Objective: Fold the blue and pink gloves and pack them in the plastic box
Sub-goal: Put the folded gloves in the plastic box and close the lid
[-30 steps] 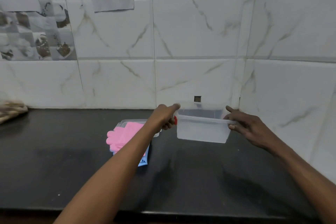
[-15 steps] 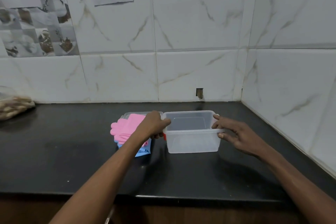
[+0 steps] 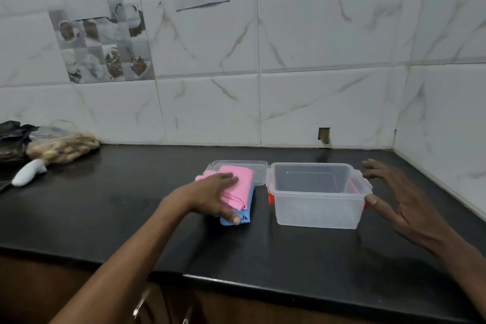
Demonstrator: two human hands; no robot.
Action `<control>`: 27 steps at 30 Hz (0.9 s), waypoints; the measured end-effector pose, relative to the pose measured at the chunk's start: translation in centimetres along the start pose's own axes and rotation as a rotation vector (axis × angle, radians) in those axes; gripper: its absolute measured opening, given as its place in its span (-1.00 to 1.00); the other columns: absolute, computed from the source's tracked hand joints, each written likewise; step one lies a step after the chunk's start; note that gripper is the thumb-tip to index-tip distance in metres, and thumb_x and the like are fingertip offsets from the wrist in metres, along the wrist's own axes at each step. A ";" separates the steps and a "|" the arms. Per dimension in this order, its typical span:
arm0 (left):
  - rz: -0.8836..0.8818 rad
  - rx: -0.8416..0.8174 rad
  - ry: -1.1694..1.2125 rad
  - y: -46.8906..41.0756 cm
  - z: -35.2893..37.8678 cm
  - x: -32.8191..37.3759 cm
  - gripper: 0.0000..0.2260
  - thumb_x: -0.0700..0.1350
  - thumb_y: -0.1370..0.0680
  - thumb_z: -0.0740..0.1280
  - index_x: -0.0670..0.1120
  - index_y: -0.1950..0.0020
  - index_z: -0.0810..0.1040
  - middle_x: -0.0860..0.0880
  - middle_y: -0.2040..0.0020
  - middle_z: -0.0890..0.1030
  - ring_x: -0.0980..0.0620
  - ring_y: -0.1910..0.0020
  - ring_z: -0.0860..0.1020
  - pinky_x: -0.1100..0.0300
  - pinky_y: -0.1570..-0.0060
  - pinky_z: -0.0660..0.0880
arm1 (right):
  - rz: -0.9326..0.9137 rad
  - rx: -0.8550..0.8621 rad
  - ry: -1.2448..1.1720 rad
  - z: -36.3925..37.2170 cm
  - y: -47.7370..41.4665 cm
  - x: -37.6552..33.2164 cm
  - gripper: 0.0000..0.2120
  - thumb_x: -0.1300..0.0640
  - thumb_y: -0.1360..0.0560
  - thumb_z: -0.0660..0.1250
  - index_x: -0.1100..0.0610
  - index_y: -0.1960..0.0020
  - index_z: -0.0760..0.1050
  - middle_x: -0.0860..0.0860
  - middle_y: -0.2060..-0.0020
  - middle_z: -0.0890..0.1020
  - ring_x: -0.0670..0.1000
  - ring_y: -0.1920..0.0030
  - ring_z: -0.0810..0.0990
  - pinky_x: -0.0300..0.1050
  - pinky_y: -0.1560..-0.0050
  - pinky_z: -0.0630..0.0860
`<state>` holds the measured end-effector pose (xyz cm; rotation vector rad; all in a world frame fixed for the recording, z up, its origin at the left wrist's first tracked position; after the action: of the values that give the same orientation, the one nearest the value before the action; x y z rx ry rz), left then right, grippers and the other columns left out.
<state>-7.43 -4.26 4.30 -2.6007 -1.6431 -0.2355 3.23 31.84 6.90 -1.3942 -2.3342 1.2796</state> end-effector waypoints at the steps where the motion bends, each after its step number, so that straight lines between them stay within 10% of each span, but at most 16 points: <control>1: 0.008 0.017 -0.002 -0.1 0.7 -0.6 0.04 0.43 -0.26 0.43 0.09 -0.60 0.07 0.10 -0.61 0.07 0.09 -0.57 0.09 0.08 -0.52 0.07 | -0.012 -0.005 0.026 0.0 0.0 0.1 -0.55 -0.19 -0.50 0.20 0.02 -0.28 0.43 -0.05 -0.37 0.43 -0.08 -0.37 0.38 -0.10 -0.32 0.34; 16: -0.099 0.181 0.234 -1.8 0.7 -3.5 -0.05 0.51 -0.16 0.35 0.21 -0.50 0.29 0.06 -0.45 0.44 0.01 -0.36 0.45 0.10 -0.29 0.41 | -0.037 -0.019 0.135 0.4 -0.8 0.9 -0.58 -0.18 -0.50 0.21 0.07 -0.22 0.45 0.02 -0.26 0.52 -0.03 -0.22 0.49 -0.21 -0.16 0.44; 27: -0.120 0.326 0.126 -1.1 0.0 -3.2 -0.40 -0.08 -0.42 0.40 0.06 -0.47 0.41 -0.07 -0.31 0.59 -0.08 -0.23 0.57 0.14 -0.17 0.48 | -0.026 0.021 0.109 -0.3 -0.8 0.7 -0.48 -0.28 -0.52 0.12 0.10 -0.21 0.47 0.08 -0.26 0.52 0.03 -0.15 0.52 -0.08 -0.11 0.48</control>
<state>-9.78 -6.59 3.77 -2.2084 -1.6389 -0.1209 2.46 32.38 7.49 -1.3862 -2.2531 1.1867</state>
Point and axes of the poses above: each hand's wrist, its own y-axis away from the middle knuckle, its own z-axis out of the palm, x = y × z, the point moved 8 cm from there along -y, towards the middle knuckle
